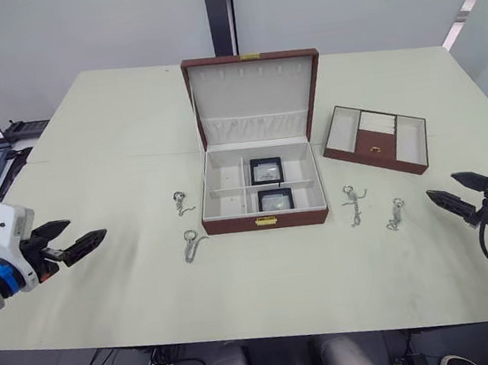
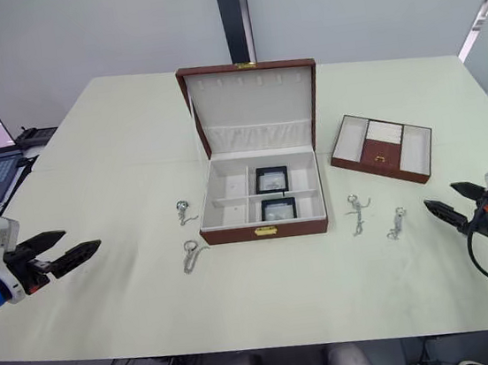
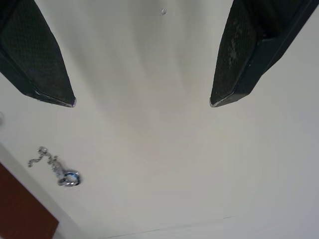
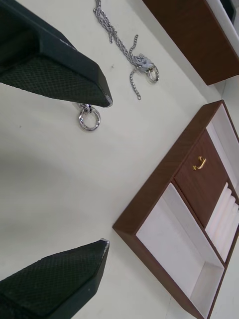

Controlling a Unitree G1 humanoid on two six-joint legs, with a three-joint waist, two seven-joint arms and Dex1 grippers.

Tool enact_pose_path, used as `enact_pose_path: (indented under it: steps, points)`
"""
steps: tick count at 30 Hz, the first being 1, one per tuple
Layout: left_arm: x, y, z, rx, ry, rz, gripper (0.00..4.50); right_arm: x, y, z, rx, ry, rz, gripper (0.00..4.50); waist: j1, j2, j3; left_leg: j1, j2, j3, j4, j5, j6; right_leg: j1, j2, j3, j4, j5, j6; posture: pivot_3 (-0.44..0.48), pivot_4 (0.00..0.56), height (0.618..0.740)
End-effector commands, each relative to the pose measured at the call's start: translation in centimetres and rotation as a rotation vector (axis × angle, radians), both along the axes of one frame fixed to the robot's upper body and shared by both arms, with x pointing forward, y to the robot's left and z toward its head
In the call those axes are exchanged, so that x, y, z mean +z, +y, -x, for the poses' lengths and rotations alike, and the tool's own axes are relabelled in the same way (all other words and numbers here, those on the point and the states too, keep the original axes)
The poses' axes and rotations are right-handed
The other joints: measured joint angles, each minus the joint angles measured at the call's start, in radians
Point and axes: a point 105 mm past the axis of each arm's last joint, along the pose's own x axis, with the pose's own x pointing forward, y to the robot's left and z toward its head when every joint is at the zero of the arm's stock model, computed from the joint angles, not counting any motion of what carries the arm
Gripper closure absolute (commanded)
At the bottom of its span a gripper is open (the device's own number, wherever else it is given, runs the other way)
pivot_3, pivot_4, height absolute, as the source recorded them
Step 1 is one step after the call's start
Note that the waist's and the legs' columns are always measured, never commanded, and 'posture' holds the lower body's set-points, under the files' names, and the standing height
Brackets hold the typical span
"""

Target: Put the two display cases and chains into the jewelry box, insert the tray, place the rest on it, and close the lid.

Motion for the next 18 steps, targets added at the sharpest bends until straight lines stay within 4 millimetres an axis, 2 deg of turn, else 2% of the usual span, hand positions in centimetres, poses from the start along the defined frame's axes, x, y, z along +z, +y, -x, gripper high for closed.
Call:
enact_pose_path:
  steps: [1,7,18]
  points:
    - [0.5,2.3,0.3,0.133,-0.078,-0.049,0.03,0.6,-1.3,-0.4,-0.041,-0.052,0.023,0.00,0.000,0.000,0.000,0.000,0.000,0.000,0.000,0.000,0.000,0.000,0.000,0.000,0.000,0.000,0.000,0.000,0.150,0.740]
    - [-1.0,3.1,0.7,0.161,-0.052,-0.086,0.03,0.1,-1.8,-0.6,-0.049,-0.055,0.028,0.00,-0.002,0.000,0.000,0.000,0.000,0.000,0.000,0.000,0.000,0.000,0.000,0.000,0.000,0.000,0.000,0.000,0.150,0.740]
    - [-0.6,1.8,0.2,0.108,-0.063,-0.082,0.03,0.3,-2.0,-0.2,-0.045,-0.055,0.023,0.00,-0.005,0.000,0.000,0.000,0.000,0.000,-0.001,0.000,0.000,0.000,0.000,0.000,0.000,0.000,0.000,0.000,0.150,0.740]
